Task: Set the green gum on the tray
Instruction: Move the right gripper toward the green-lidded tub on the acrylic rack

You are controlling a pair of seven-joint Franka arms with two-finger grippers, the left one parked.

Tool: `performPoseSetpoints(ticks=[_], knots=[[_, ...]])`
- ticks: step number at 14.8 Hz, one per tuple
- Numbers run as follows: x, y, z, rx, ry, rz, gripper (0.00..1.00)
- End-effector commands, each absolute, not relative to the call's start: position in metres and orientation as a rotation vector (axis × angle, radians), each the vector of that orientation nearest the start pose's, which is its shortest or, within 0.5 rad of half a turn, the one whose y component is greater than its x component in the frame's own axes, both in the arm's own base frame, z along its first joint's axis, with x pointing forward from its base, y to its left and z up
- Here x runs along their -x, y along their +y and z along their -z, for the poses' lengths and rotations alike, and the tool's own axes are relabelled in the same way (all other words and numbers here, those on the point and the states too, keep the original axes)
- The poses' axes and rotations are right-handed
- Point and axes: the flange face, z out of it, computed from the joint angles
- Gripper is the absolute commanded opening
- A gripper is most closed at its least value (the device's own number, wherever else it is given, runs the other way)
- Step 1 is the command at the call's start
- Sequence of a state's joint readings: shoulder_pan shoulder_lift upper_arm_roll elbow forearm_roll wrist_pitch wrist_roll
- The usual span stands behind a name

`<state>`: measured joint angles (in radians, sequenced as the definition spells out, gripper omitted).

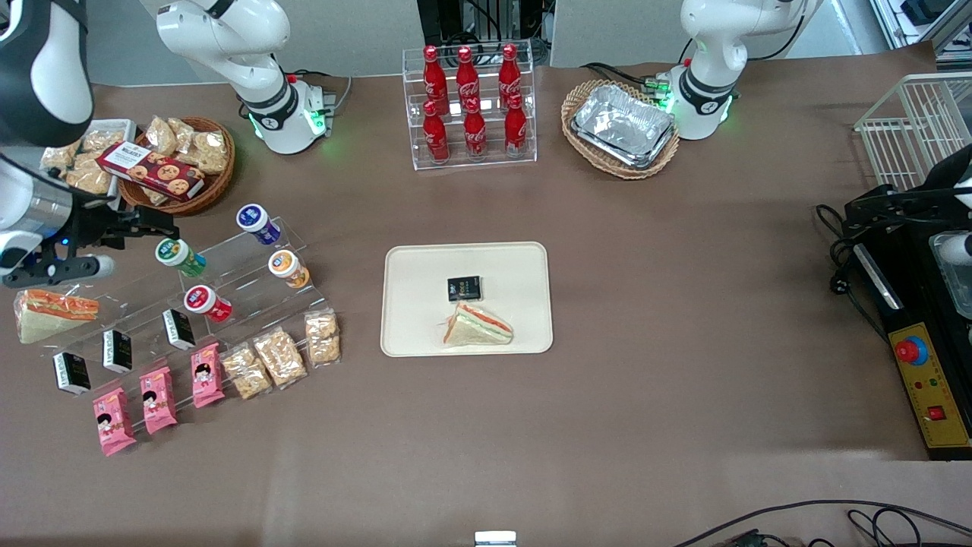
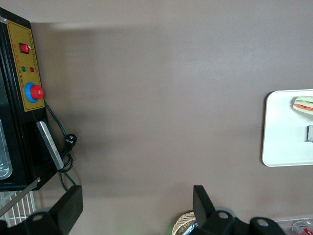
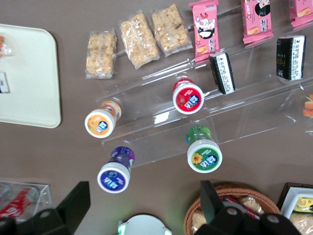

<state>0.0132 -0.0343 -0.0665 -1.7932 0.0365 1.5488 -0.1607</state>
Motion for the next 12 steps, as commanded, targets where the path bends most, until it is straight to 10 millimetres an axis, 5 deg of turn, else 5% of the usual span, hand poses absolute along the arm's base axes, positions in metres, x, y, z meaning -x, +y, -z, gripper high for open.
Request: performPoseSetpoints(ticks=[1,7,12], knots=[[-0.479,-0.041,-0.517,3.080,-0.277,-0.180,1.00],[-0.461,-0.091,-0.472,3.057,-0.305,-0.101,1.00],[-0.450,-0.097,-0.428,3.075,-0.322,-0.042,1.00]])
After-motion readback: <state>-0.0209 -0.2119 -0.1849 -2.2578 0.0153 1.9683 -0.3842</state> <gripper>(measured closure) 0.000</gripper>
